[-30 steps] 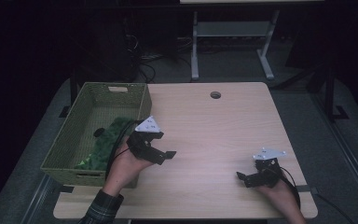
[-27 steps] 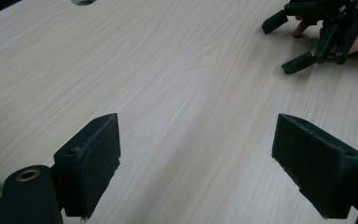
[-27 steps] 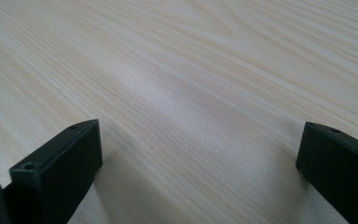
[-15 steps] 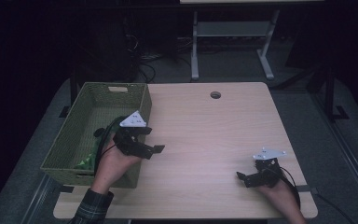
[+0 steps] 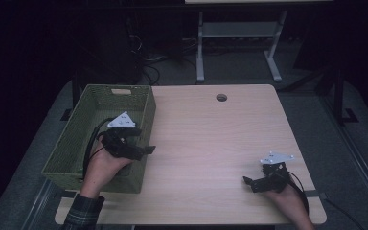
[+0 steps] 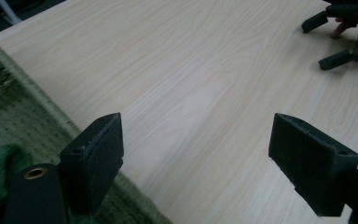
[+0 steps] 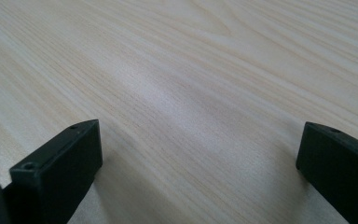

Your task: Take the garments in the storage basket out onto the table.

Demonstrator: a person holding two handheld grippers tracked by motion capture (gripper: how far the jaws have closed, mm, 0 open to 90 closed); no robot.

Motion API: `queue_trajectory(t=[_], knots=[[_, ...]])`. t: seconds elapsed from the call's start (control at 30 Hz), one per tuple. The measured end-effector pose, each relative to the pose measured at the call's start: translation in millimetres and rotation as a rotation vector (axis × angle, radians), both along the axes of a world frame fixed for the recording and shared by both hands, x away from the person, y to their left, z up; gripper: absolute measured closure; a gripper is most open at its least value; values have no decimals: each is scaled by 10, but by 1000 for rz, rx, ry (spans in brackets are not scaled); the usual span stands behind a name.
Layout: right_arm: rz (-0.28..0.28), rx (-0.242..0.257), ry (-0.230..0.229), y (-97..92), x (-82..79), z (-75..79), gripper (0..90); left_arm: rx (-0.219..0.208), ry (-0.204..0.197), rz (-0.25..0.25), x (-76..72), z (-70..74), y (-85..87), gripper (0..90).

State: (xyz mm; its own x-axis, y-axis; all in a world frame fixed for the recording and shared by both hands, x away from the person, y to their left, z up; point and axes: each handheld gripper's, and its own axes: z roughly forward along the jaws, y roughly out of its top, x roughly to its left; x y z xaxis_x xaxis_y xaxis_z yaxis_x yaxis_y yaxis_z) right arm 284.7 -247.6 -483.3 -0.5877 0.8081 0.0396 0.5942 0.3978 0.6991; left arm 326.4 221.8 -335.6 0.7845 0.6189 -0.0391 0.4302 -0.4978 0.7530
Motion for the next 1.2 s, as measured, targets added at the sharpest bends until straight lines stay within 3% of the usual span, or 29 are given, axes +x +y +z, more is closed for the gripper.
queue_trajectory(t=[0.37, 0.53, 0.93, 1.2], knots=[[0, 0, 1, 0, 0, 0, 0, -2, -4, 72, 22, 1, 280, 235], [0, 0, 1, 0, 0, 0, 0, -6, 2, 82, 13, 1, 357, 291], [0, 0, 1, 0, 0, 0, 0, 32, 3, 136, 7, -34, 597, 397], [1, 0, -1, -1, 1, 0, 0, 66, 38, 157, 18, -115, 717, 502]])
